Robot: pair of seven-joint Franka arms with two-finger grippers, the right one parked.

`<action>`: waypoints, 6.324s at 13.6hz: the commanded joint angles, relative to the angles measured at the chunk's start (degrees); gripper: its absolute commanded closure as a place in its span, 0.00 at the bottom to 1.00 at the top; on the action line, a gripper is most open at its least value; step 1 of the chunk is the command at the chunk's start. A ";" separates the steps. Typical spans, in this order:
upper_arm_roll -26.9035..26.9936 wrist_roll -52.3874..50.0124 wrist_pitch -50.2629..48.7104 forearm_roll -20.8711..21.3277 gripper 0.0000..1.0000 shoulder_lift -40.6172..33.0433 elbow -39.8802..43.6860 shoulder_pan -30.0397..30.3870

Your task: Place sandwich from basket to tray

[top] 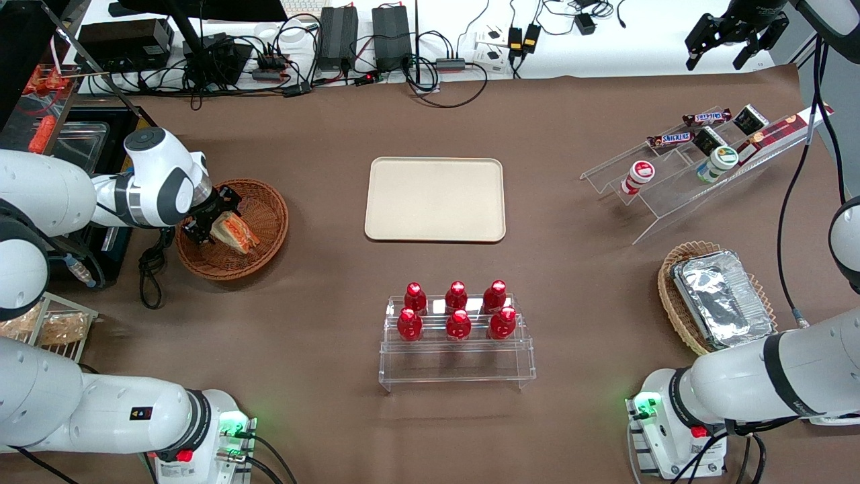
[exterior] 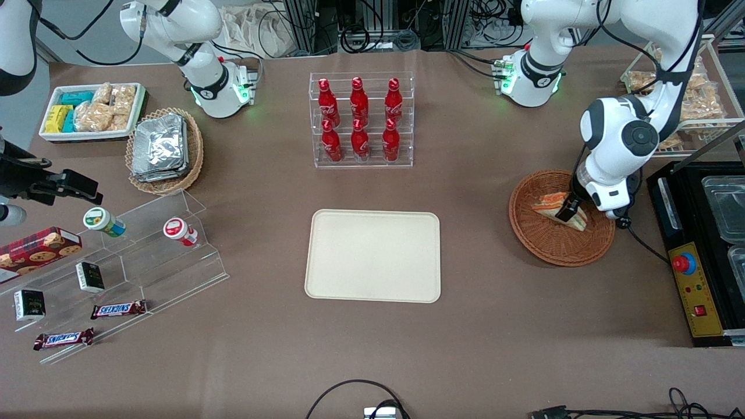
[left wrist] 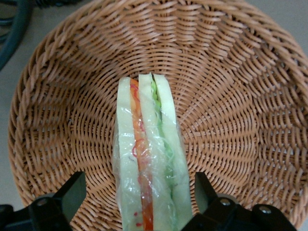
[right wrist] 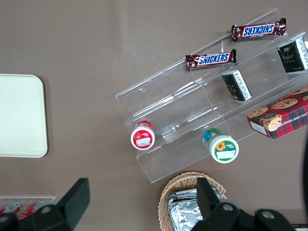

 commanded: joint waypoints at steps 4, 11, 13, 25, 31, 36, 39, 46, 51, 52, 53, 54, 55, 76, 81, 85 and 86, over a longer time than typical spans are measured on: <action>0.00 -1.60 3.13 0.35 0.64 1.18 -0.96 -0.47; -0.26 5.92 -11.77 1.49 1.00 -3.29 5.53 -0.56; -1.57 13.31 -17.33 1.49 1.00 -4.88 8.52 -0.47; -21.52 28.09 -25.97 10.54 1.00 4.24 28.56 -0.56; -25.75 28.02 -25.79 10.89 1.00 10.58 35.87 -4.07; -25.75 27.14 -25.18 11.33 1.00 16.98 41.56 -8.46; -25.75 25.48 -25.17 12.47 1.00 21.56 46.14 -10.57; -25.75 17.38 -25.09 20.47 1.00 34.04 54.50 -14.97; -25.66 17.30 -25.09 20.39 1.00 38.62 58.45 -15.24; -25.66 17.29 -25.09 20.30 1.00 38.97 58.63 -15.24; -25.66 17.21 -25.09 20.39 1.00 39.32 58.72 -15.24; -25.66 17.21 -25.09 20.30 1.00 39.41 58.72 -15.24; -25.66 17.21 -25.00 20.30 1.00 39.41 58.72 -15.24; -24.96 12.64 -40.00 17.93 0.00 25.02 63.90 -9.28; -25.05 13.95 -47.23 17.57 0.00 18.41 63.82 -2.59; -25.14 16.15 -50.21 17.40 0.00 17.18 63.82 -0.30; -25.14 16.24 -50.40 17.31 0.00 17.09 63.82 0.57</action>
